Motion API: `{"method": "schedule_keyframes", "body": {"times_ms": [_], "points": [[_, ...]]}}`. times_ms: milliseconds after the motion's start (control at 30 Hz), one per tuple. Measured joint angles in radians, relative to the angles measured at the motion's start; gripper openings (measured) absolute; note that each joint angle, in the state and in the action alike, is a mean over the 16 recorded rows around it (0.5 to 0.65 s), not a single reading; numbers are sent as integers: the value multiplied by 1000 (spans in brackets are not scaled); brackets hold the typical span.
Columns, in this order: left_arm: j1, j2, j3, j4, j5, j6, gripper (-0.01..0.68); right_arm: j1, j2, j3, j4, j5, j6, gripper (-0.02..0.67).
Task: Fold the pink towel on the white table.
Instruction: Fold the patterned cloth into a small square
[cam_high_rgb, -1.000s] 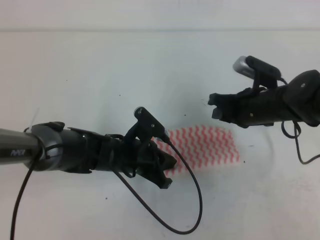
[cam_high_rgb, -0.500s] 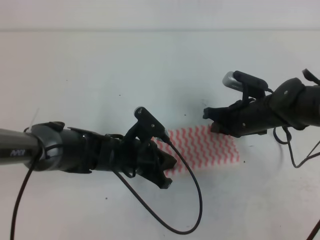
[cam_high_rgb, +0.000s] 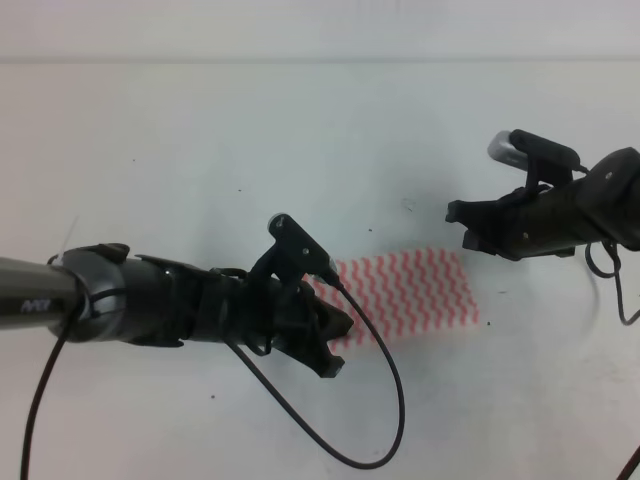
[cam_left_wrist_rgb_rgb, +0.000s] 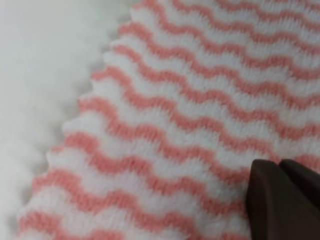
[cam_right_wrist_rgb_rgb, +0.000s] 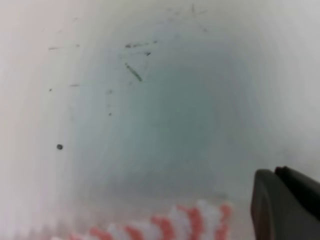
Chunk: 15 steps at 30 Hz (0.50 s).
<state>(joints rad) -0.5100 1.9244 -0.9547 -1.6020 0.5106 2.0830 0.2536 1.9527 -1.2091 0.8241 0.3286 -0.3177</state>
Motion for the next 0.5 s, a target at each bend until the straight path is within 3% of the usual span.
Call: {"method": "schedule_keyframes", "body": {"times_ms": [500], "points": [[1,-101,4,6,-36,-20,6,20,-72,5,-29,203,2,-18]]}}
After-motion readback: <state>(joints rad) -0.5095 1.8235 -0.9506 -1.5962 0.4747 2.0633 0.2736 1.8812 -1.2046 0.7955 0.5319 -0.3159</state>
